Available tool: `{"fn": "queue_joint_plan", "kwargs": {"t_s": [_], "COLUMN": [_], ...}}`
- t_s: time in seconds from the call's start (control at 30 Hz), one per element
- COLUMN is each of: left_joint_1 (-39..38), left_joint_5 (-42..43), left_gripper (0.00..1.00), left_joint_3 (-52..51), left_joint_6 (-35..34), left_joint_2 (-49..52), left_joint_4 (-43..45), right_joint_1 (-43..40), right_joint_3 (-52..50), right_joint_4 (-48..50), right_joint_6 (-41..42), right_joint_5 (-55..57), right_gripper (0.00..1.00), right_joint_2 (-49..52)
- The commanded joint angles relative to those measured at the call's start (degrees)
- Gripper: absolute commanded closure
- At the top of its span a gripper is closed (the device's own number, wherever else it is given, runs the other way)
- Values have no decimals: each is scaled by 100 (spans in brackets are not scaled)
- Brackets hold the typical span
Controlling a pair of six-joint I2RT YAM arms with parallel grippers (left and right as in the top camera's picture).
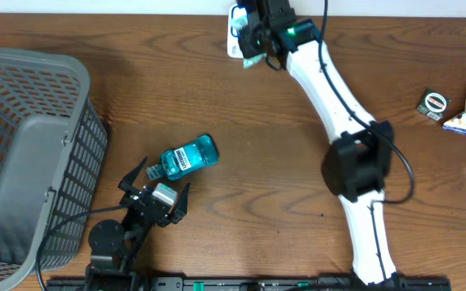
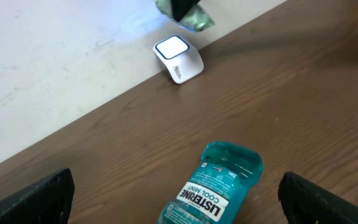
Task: Scan the item barcode
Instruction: 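Lift the mint-green pouch and carry it up to the scanner, then carry the pouch to the right table edge and release it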
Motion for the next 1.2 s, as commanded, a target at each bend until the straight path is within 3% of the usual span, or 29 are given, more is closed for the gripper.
{"fn": "queue_joint_plan", "kwargs": {"t_s": [0.0,0.13,0.5,0.73,0.9,1.03,1.17], "left_joint_1": [-24,-24,-24,-24,-24,-24,-24], "left_joint_5": [114,114,114,114,114,114,114], "left_gripper": [2,2,2,2,2,2,2], "left_joint_3": [-151,-151,-151,-151,-151,-151,-151], "left_joint_6": [33,33,33,33,33,33,33], "left_joint_2": [-7,-7,-7,-7,-7,-7,-7], "left_joint_4": [-116,-116,-116,-116,-114,-114,-114], "right_joint_1": [-122,-225,-411,-638,-1246,-1904,-2662], "right_joint_3": [1014,1705,1725,2511,3200,3150,2815], "right_joint_4": [-205,-256,-162,-1766,-3185,-3558,-3307], "right_joint_6": [223,361,553,614,590,592,595], "right_joint_5": [94,107,177,92,109,737,1499], "right_gripper": [99,99,99,99,99,99,99], "right_joint_2": [852,1322,1440,1349,1318,1333,1335]}}
